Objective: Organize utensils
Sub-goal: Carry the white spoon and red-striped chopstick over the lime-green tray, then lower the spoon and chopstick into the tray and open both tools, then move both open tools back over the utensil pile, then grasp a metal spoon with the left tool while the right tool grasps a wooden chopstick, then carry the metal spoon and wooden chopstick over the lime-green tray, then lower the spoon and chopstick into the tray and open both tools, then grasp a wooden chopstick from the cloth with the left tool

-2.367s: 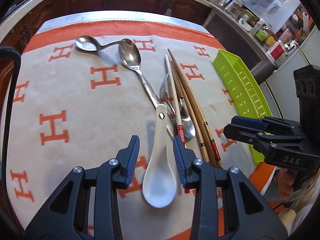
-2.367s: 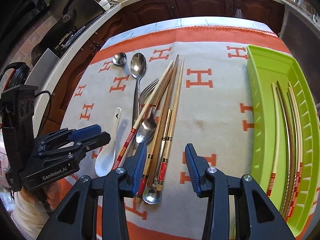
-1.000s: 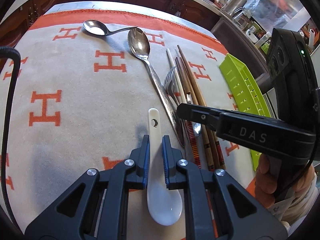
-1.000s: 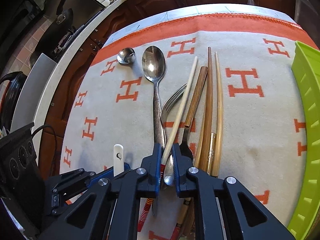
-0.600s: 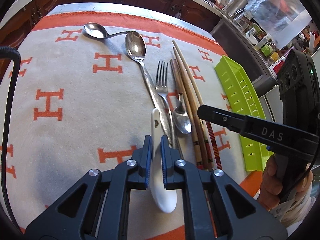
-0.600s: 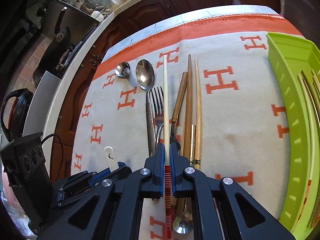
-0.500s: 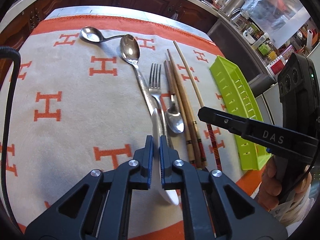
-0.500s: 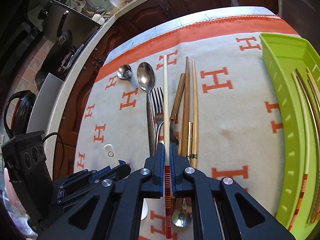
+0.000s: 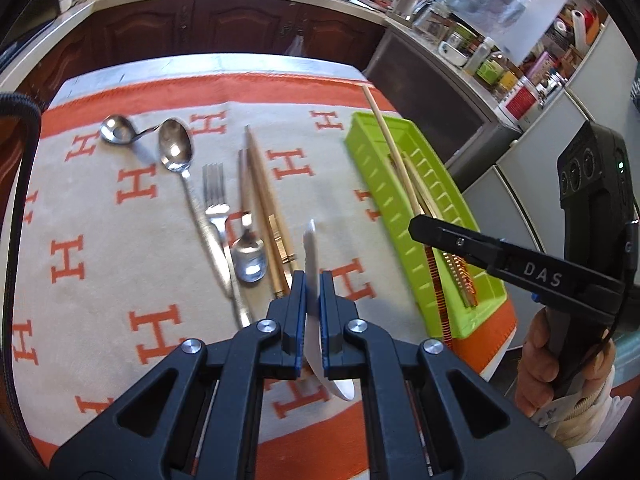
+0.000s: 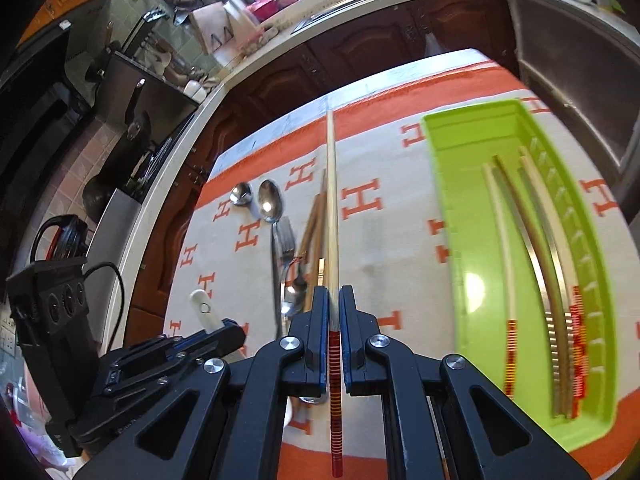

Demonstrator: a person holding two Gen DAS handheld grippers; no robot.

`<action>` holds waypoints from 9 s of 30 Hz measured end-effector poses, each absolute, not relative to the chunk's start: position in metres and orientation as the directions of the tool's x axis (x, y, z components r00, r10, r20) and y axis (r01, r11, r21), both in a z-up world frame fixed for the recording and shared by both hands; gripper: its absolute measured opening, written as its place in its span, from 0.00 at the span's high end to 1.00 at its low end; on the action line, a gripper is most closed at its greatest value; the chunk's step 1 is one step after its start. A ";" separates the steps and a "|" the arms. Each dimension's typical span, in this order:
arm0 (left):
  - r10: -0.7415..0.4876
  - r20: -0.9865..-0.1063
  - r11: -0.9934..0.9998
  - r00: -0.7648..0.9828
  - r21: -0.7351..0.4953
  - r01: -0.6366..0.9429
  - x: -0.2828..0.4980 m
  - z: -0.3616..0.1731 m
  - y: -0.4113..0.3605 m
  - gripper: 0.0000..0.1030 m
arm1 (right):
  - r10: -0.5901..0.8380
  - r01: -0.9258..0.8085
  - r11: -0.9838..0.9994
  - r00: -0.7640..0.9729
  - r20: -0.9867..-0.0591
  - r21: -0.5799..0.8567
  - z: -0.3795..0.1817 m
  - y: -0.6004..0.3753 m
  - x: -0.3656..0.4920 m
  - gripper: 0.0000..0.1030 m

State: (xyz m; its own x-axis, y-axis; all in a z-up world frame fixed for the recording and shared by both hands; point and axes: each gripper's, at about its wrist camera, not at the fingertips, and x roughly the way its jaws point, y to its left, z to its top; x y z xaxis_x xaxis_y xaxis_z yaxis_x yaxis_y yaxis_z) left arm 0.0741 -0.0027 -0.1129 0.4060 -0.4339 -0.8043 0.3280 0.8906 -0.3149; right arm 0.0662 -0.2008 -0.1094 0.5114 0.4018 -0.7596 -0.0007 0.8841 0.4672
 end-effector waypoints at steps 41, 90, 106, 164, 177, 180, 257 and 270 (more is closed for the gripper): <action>-0.416 -0.882 0.807 0.222 -0.245 0.537 0.100 -0.135 -0.182 0.93 | 0.226 0.188 0.915 0.496 -0.838 0.358 -0.175 -0.337 0.065 0.78; -0.205 -0.814 0.978 0.543 -0.152 0.143 0.086 -0.059 0.055 0.65 | 0.311 -0.107 0.948 0.518 -0.797 0.301 -0.067 -0.191 0.069 0.77; -0.220 -0.861 0.975 0.458 -0.202 0.089 0.176 -0.140 0.074 0.67 | 0.345 -0.156 0.939 0.382 -0.857 0.308 -0.132 -0.122 0.174 0.84; -0.524 -0.611 0.840 0.594 -0.486 0.242 0.161 -0.112 0.067 0.98 | 0.445 -0.062 0.875 0.489 -0.750 0.479 -0.116 -0.179 0.104 0.94; -0.492 -0.673 0.870 0.553 -0.401 0.286 0.095 -0.056 -0.012 0.98 | 0.382 -0.059 0.899 0.590 -0.711 0.434 -0.043 -0.230 0.028 0.95; -0.503 -0.679 0.864 0.534 -0.400 0.306 0.095 -0.051 -0.034 0.98 | 0.336 -0.022 0.910 0.623 -0.706 0.413 -0.029 -0.257 0.013 0.95; -0.369 -0.862 0.923 0.348 -0.295 0.247 0.201 -0.121 -0.074 0.74 | 0.386 0.215 0.808 0.508 -0.770 0.548 -0.149 -0.333 0.240 0.64; -0.257 -0.884 0.897 0.391 -0.067 0.437 0.252 -0.097 -0.096 0.74 | 0.347 0.194 0.841 0.523 -0.778 0.506 -0.098 -0.323 0.245 0.65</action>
State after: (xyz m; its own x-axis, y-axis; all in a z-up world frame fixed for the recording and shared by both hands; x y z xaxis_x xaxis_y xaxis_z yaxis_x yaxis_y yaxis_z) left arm 0.2521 -0.0963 -0.0965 0.3912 -0.2568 -0.8838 0.4373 0.8968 -0.0670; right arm 0.2449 -0.3231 -0.0979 0.5232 0.3472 -0.7783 0.1943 0.8405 0.5057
